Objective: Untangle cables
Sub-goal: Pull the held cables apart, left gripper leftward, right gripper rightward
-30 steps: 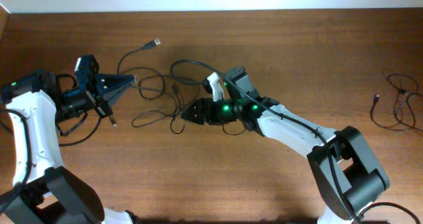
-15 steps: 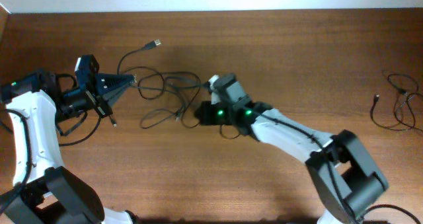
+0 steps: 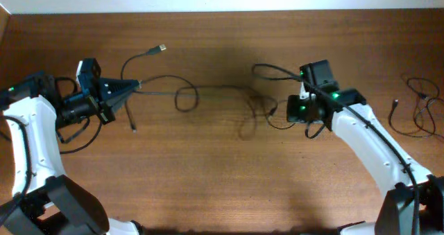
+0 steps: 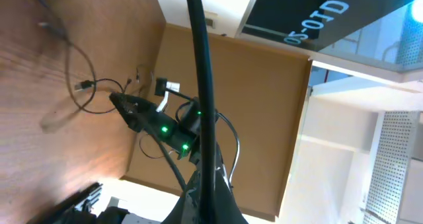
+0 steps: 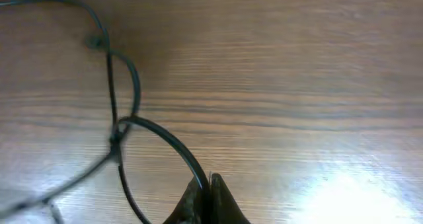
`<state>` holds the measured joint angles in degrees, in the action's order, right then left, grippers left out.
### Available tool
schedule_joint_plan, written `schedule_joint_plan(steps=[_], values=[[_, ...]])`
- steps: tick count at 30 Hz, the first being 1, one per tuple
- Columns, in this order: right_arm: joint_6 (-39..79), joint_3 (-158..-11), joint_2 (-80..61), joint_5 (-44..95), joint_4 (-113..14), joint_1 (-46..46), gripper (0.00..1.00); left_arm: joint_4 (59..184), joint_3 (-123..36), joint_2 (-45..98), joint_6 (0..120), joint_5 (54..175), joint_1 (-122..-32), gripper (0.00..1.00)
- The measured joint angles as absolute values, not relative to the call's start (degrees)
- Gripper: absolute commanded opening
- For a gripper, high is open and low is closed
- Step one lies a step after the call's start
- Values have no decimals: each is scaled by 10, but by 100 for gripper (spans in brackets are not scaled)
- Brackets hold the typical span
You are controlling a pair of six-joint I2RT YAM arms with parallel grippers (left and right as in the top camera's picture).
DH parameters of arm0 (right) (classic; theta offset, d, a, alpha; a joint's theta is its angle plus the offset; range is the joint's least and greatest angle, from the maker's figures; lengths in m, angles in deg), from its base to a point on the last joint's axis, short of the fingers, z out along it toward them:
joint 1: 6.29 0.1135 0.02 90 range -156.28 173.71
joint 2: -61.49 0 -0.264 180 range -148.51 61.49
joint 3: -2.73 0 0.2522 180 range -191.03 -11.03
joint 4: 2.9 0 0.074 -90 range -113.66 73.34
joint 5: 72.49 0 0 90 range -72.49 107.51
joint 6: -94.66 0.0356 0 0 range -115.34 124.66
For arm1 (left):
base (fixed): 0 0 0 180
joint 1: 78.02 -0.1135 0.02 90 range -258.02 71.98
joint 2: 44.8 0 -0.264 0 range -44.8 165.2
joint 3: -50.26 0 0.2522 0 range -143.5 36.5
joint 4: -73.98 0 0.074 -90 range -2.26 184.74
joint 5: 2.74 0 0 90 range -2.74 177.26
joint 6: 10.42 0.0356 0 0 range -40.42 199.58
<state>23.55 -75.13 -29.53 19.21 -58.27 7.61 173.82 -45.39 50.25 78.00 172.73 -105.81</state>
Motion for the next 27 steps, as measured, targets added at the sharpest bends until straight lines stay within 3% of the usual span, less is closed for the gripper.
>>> schedule_joint_plan(steps=[9,14,18,26,27], values=[[274,-748,-301,210,-543,74,4,1718,-454,502,773,1624,-1097,0],[281,-745,-307,484,-410,78,4,1712,-455,502,727,1451,-1099,0],[310,-744,-307,577,-324,78,4,1708,-455,502,719,1406,-1071,0],[406,-744,-307,490,-313,57,4,1696,-455,502,714,1333,-1049,0],[421,-739,-308,519,-265,50,4,1693,-455,502,705,1319,-1048,0]])
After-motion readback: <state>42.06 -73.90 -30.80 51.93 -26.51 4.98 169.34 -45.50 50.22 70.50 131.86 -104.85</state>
